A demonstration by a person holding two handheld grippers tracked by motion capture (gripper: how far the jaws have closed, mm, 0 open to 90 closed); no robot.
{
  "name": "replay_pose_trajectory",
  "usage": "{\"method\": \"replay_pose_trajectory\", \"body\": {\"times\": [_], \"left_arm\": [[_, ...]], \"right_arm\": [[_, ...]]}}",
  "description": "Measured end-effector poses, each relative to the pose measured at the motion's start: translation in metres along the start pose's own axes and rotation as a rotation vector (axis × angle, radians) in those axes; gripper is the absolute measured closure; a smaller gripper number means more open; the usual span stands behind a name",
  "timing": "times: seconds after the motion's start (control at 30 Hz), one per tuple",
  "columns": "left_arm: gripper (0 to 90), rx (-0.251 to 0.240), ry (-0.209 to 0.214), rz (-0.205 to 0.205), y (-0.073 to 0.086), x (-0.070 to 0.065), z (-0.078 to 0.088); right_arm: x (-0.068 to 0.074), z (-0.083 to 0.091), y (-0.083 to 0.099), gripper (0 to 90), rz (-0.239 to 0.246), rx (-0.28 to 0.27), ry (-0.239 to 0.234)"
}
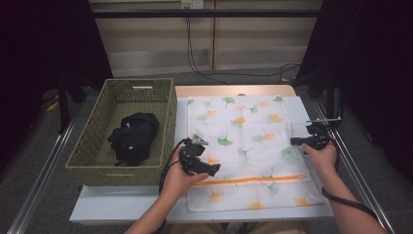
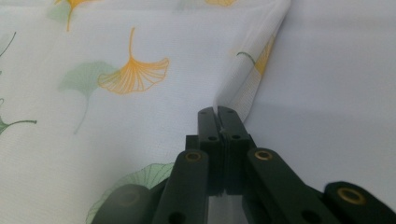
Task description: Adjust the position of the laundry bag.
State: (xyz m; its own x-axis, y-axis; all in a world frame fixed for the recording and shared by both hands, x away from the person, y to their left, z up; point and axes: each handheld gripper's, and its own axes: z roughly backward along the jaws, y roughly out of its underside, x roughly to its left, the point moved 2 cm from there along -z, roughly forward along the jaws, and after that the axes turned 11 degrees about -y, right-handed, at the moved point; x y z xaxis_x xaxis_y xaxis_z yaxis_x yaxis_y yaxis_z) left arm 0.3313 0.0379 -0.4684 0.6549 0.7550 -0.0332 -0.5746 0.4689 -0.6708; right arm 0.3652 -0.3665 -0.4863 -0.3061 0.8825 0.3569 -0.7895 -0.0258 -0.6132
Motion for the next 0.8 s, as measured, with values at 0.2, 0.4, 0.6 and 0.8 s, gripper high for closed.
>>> {"method": "replay_pose_trajectory", "body": {"times": [0.2, 0.4, 0.6, 0.8], "left_arm": [[7.6, 0.007, -0.003, -0.009, 0.0000, 0.0007, 0.0003], [7.6, 0.016, 0.006, -0.019, -0.0004, 0.0013, 0.0012], [7.6, -0.004, -0.002, 0.006, -0.0008, -0.0001, 0.0007], [7.6, 0.007, 0.000, -0.019, -0.0015, 0.0003, 0.0014]], "right_arm": [[-0.0031, 0.0024, 0.0020, 89.3, -0.006, -0.004, 0.001], [-0.0045, 0.0049, 0.0043, 89.3, -0.024, -0.007, 0.001], [-0.0050, 0.0064, 0.0057, 89.1, -0.018, -0.010, 0.003], [-0.0056, 0.0100, 0.0070, 75.1, -0.033, -0.024, 0.007]]}}
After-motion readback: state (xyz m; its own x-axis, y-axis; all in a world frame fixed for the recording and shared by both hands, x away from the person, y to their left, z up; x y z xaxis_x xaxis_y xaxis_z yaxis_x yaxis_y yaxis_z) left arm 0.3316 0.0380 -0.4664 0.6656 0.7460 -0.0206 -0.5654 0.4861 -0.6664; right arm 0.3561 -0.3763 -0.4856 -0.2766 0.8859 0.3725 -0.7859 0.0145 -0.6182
